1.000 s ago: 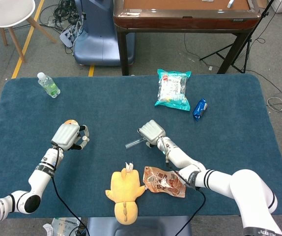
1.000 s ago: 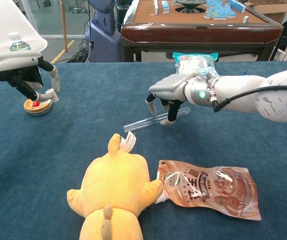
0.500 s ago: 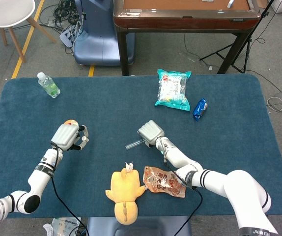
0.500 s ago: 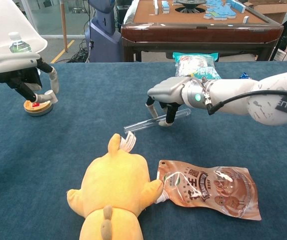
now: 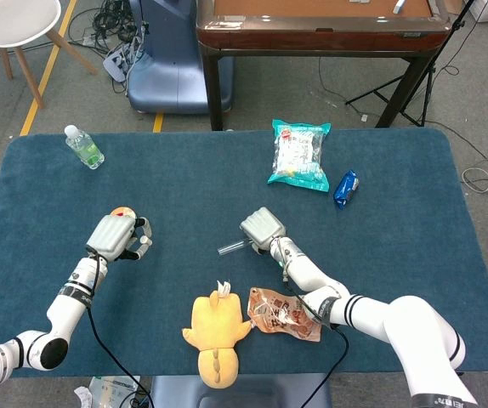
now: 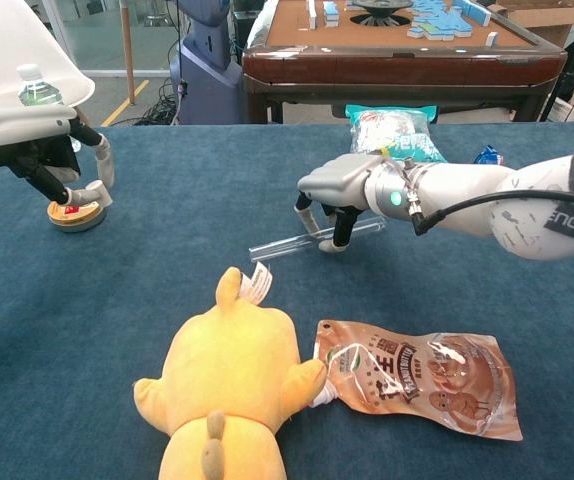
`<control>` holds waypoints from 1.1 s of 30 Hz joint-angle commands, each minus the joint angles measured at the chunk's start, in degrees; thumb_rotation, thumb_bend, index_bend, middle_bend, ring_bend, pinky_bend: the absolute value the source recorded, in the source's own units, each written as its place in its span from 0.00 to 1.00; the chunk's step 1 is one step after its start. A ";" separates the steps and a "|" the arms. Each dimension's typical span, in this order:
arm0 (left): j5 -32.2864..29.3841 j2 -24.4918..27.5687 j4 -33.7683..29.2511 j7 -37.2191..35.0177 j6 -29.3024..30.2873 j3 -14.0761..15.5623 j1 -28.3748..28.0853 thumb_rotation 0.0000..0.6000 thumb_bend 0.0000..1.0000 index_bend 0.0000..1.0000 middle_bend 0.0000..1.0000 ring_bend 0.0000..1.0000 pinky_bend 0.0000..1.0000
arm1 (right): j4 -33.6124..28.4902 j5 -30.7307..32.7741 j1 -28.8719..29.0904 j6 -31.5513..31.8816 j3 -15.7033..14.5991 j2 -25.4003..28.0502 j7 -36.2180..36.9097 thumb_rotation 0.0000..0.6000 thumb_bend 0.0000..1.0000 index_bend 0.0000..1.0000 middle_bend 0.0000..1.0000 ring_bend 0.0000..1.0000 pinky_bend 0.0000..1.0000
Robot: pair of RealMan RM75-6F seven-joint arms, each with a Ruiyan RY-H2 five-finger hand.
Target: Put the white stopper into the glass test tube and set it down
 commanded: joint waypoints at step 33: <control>-3.21 7.05 -13.33 -15.49 2.19 -9.70 1.10 1.00 0.35 0.50 1.00 1.00 1.00 | -15.80 -16.54 -17.50 25.43 6.85 2.74 35.28 1.00 0.59 0.74 0.98 1.00 1.00</control>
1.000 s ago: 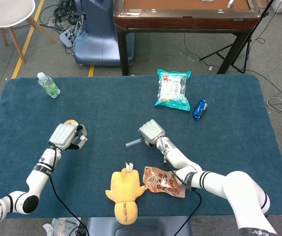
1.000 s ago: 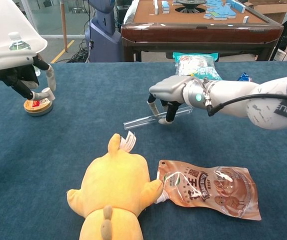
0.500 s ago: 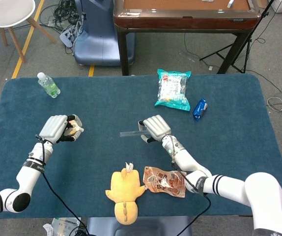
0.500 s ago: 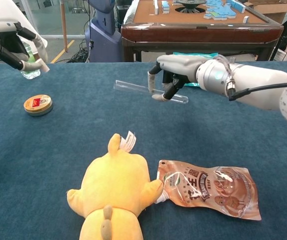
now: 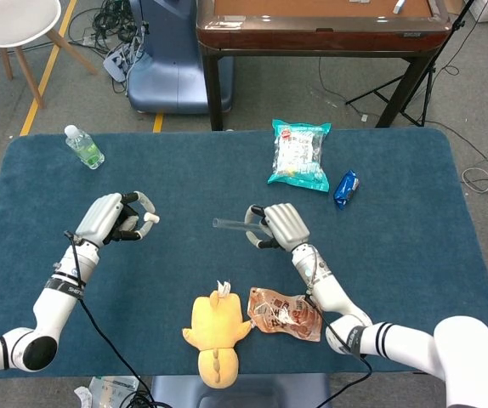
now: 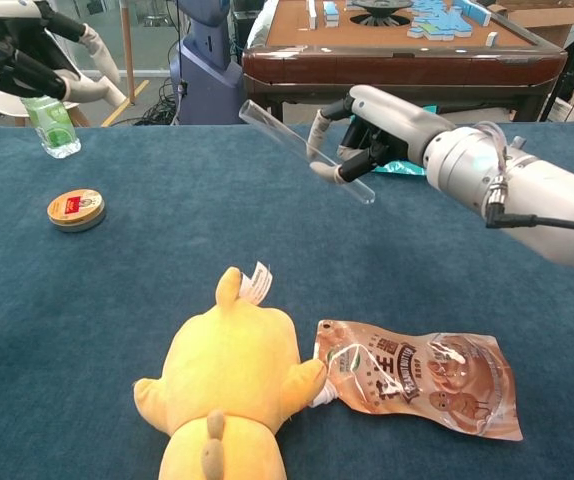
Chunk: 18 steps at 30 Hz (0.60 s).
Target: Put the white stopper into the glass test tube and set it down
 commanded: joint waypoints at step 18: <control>-0.43 -5.75 -3.00 5.13 4.46 -1.03 -3.28 1.00 0.35 0.50 1.00 1.00 1.00 | -2.20 2.16 -1.02 -1.22 3.39 -3.90 1.56 1.00 0.61 0.75 0.99 1.00 1.00</control>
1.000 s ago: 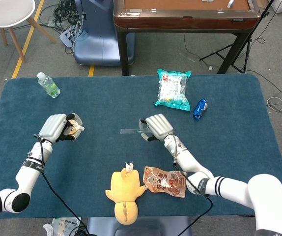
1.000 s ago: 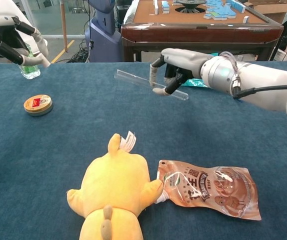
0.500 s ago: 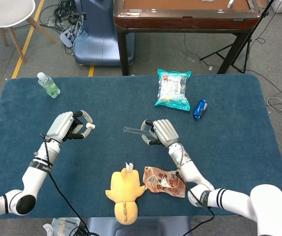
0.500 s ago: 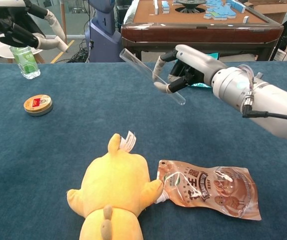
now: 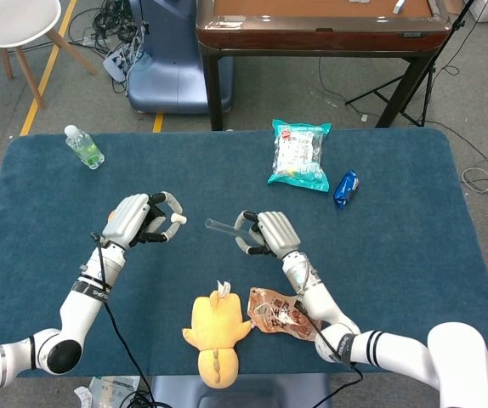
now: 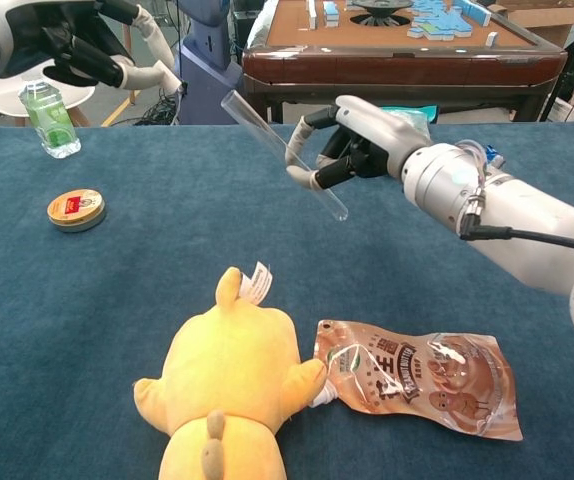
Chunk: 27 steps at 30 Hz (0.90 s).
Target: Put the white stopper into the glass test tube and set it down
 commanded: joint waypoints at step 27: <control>-0.15 -4.61 1.55 3.23 0.64 0.39 -2.74 1.00 0.35 0.50 1.00 1.00 1.00 | -0.74 0.31 -0.29 -1.48 1.52 -1.34 0.11 1.00 0.61 0.75 0.99 1.00 1.00</control>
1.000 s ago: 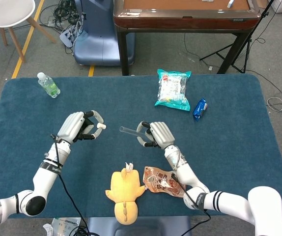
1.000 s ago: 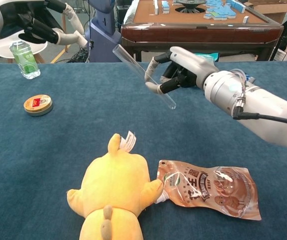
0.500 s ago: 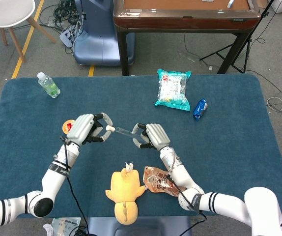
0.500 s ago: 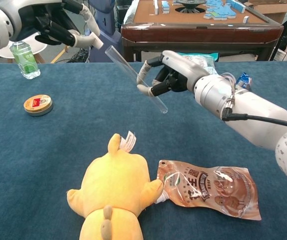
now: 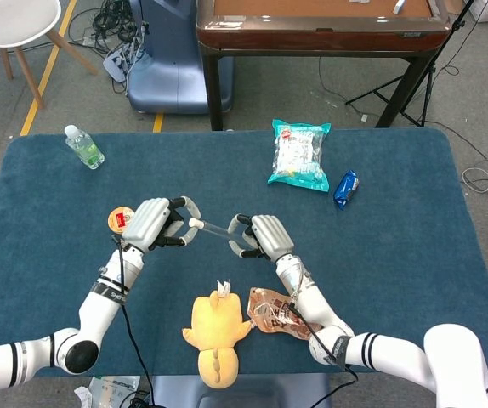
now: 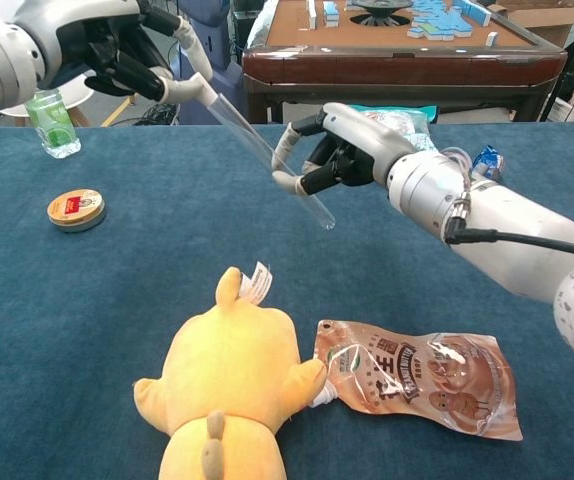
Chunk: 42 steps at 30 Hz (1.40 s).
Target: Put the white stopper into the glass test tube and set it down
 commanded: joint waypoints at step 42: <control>0.91 2.06 2.98 0.94 -2.74 2.50 0.28 1.00 0.34 0.26 1.00 1.00 1.00 | -3.12 1.09 0.47 -4.80 -2.29 7.90 -11.30 1.00 0.61 0.77 1.00 1.00 1.00</control>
